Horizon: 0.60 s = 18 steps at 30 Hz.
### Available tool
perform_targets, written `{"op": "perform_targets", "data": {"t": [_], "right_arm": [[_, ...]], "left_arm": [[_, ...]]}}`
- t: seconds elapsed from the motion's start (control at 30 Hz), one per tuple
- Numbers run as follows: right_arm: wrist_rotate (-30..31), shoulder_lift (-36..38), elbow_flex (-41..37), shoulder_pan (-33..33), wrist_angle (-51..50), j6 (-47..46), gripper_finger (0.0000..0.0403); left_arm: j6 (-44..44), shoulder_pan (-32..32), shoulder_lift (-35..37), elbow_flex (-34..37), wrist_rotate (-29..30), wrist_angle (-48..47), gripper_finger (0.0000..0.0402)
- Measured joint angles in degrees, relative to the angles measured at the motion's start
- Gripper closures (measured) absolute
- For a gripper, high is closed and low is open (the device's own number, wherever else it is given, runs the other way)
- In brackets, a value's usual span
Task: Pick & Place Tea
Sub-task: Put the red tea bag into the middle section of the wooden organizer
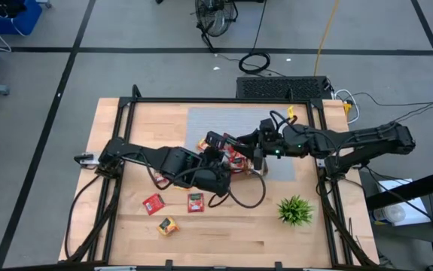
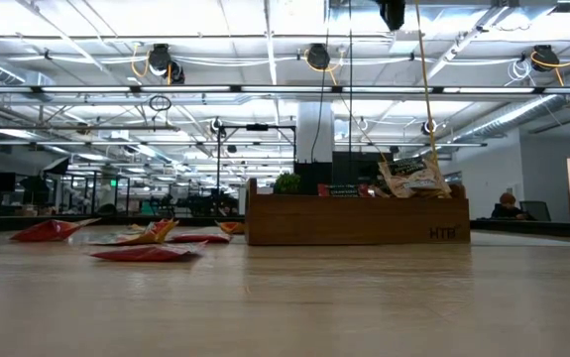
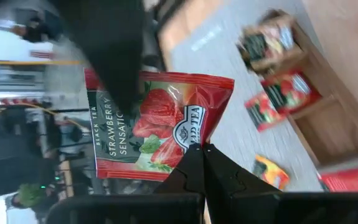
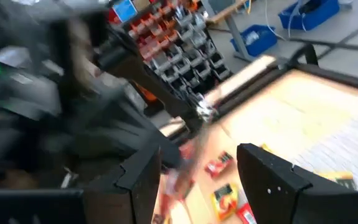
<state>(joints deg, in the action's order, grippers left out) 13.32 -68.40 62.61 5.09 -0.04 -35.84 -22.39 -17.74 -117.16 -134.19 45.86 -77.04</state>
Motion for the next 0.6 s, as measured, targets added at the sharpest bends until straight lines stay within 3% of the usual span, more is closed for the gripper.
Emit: {"op": "perform_targets", "data": {"t": [0.33,0.6], "right_arm": [[-2.65,-2.24,-0.04,-0.29,5.17,1.38,0.0206],[-4.59,-2.03,-0.04,-0.31,1.76,-2.11,0.0206]], "left_arm": [[0.13,-0.63,0.0,2.84,-0.87,-2.1,0.0401],[0.45,-1.27,0.06,3.78,-0.5,-2.79,0.0401]]}}
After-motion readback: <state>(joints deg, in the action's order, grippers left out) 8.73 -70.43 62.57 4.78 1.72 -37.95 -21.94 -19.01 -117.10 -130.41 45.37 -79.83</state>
